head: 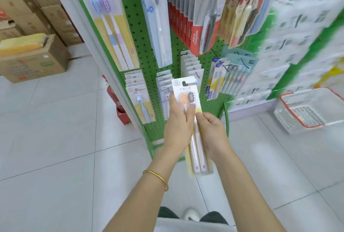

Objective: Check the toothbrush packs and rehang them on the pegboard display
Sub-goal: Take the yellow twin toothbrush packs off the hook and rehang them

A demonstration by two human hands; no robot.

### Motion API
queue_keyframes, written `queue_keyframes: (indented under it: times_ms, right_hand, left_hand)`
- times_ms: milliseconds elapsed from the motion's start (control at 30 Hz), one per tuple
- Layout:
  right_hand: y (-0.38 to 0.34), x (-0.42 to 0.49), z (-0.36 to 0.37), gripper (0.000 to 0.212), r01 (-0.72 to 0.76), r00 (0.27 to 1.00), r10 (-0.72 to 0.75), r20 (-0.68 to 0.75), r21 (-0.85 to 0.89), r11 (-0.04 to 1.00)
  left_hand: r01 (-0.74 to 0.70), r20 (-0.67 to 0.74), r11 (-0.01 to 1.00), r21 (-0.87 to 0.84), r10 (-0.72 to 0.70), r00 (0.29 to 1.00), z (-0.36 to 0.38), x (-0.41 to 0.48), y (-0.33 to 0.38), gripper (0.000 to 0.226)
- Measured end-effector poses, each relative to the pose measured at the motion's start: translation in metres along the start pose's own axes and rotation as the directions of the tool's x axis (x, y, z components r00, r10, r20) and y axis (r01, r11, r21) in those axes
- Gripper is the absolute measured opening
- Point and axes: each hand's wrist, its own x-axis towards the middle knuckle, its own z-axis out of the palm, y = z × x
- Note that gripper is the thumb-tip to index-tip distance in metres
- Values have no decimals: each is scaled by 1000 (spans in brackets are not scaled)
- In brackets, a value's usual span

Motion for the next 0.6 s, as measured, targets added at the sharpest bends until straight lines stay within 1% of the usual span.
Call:
queue_keyframes:
  times_ms: [33, 133, 200, 300, 367, 433, 533, 600]
  right_hand:
    - [1, 1, -1, 26, -16, 1000, 16, -4, 27, 1000]
    - [-1, 4, -11, 21, -86, 996, 86, 9, 121, 989]
    - [-3, 8, -19, 18, -111, 994, 105, 39, 236, 965]
    - [-7, 15, -29, 18, -146, 988, 155, 9, 394, 908]
    - [-11, 19, -32, 17, -150, 981, 190, -43, 455, 878]
    - [-11, 23, -34, 17, -147, 973, 219, -79, 518, 843]
    - [-9, 29, -40, 17, -142, 957, 262, -128, 581, 802]
    - [-10, 30, -43, 19, -136, 947, 280, -157, 594, 793]
  left_hand:
    - [-14, 36, 999, 29, 13, 999, 0, -3, -2, 64]
    - [-54, 169, 998, 32, 47, 985, 1, -13, -6, 61]
    - [-52, 274, 998, 35, 41, 961, 3, -17, -11, 67]
    - [-61, 396, 997, 39, 41, 917, 5, -23, -18, 81]
    - [-59, 430, 998, 30, 41, 902, 3, -29, -14, 87]
    - [-94, 416, 994, 57, 62, 907, 2, -33, -12, 86]
    - [-231, 449, 946, 228, 109, 887, 1, -37, -5, 74]
    - [-260, 482, 915, 309, 85, 872, 1, -38, -3, 75]
